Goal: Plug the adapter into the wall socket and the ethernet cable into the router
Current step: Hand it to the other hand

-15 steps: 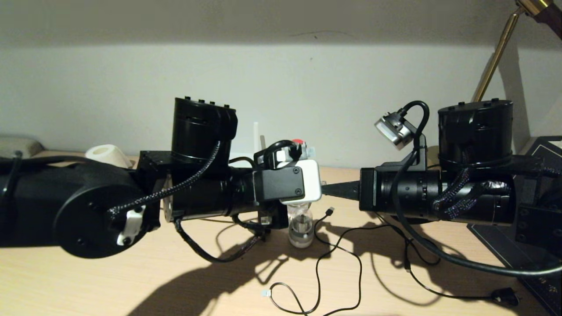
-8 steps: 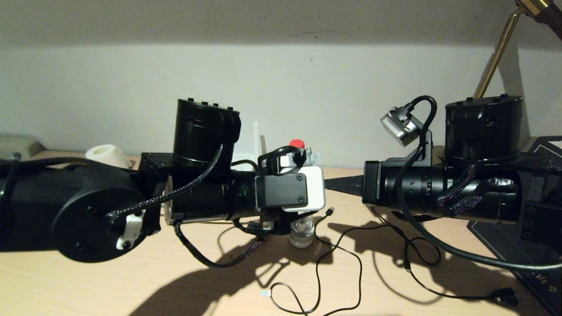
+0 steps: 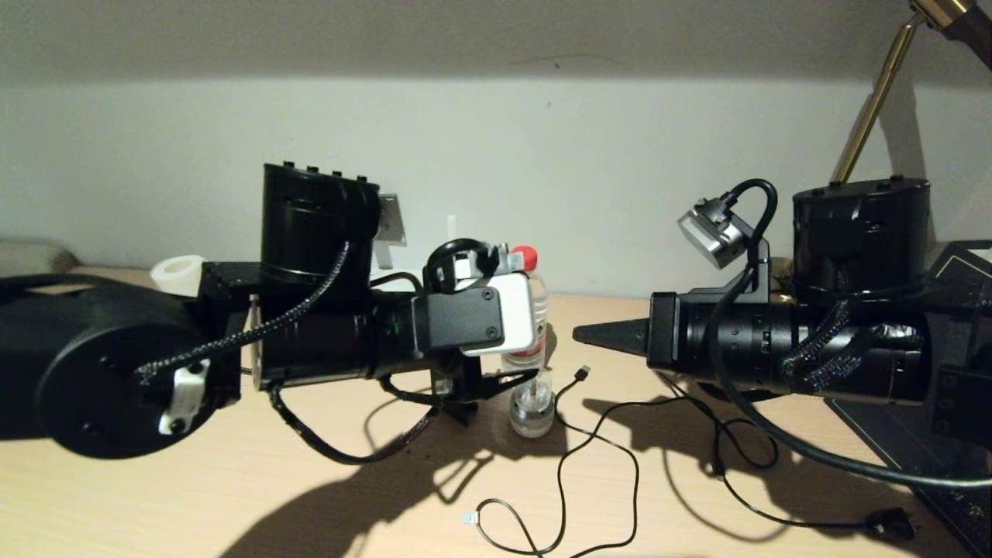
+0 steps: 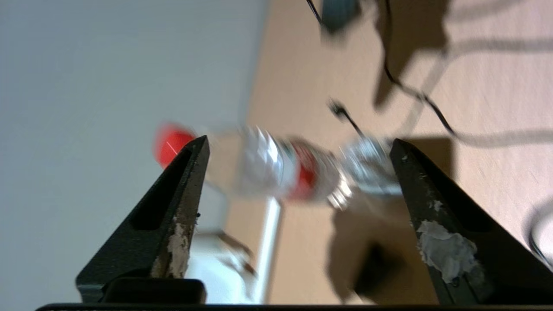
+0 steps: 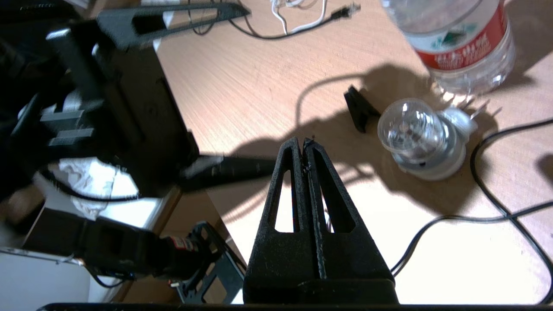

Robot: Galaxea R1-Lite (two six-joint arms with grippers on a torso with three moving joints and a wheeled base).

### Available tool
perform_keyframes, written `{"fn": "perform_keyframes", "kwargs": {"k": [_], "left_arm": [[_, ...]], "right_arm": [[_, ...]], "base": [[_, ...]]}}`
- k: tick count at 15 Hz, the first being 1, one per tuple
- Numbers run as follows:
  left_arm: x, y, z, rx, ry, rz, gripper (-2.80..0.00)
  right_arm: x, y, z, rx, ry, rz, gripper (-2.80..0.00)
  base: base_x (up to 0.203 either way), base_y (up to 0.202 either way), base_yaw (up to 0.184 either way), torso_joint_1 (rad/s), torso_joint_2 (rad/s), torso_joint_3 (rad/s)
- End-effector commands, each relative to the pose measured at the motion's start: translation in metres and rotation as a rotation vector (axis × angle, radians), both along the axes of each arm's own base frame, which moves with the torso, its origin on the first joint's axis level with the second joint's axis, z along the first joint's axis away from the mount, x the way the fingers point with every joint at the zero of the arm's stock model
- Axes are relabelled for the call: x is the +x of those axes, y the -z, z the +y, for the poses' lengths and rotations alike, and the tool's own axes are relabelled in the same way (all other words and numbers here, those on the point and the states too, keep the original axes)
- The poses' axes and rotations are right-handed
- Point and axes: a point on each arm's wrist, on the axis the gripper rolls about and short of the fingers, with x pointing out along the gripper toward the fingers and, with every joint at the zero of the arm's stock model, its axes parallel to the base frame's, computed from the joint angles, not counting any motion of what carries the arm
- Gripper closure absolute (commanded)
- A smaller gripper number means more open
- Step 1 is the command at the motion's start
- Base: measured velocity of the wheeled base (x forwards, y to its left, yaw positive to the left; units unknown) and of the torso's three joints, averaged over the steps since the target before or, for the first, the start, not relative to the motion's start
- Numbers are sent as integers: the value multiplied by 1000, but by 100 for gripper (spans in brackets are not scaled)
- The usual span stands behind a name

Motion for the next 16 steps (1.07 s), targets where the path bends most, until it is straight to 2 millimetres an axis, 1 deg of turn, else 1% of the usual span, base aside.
{"fn": "perform_keyframes", "kwargs": {"k": [1, 2, 3, 4, 5, 6, 7, 9, 11, 12, 13, 14, 16], "left_arm": [[3, 19, 35, 37, -76, 64, -280], [10, 26, 59, 41, -139, 97, -280], [16, 30, 79, 43, -191, 127, -280], [21, 36, 102, 50, -248, 184, -280], [21, 43, 123, 72, -297, 286, -280], [16, 50, 137, 106, -327, 417, -280], [16, 48, 145, 119, -346, 489, -280], [35, 34, 148, 121, -357, 541, -280], [58, 26, 148, 131, -355, 605, -280], [73, 26, 146, 141, -354, 642, -280], [89, 30, 144, 151, -353, 679, -280], [105, 39, 142, 162, -352, 717, -280], [133, 63, 139, 174, -341, 788, -280]], "right_arm": [[-6, 2, -4, -2, 1, 6, 0], [-8, 3, -6, -5, 7, 7, 0], [-9, 5, -6, -13, 16, 7, 0], [-9, 5, -7, -20, 28, 4, 0], [-11, 6, -8, -25, 43, 4, 0], [-15, 9, -11, -35, 59, 10, 0], [-19, 14, -15, -51, 78, 19, 0], [-28, 24, -21, -87, 106, 34, 0], [-40, 24, -28, -83, 103, 27, 0], [-47, 23, -33, -79, 104, 22, 0], [-55, 23, -39, -75, 103, 15, 0], [-64, 24, -45, -71, 102, 10, 0], [-85, 28, -60, -85, 89, -41, 0]], "base": [[0, 0, 0, 0, 0, 0], [0, 0, 0, 0, 0, 0], [0, 0, 0, 0, 0, 0], [0, 0, 0, 0, 0, 0], [0, 0, 0, 0, 0, 0], [0, 0, 0, 0, 0, 0], [0, 0, 0, 0, 0, 0], [0, 0, 0, 0, 0, 0], [0, 0, 0, 0, 0, 0], [0, 0, 0, 0, 0, 0], [0, 0, 0, 0, 0, 0], [0, 0, 0, 0, 0, 0], [0, 0, 0, 0, 0, 0]]}}
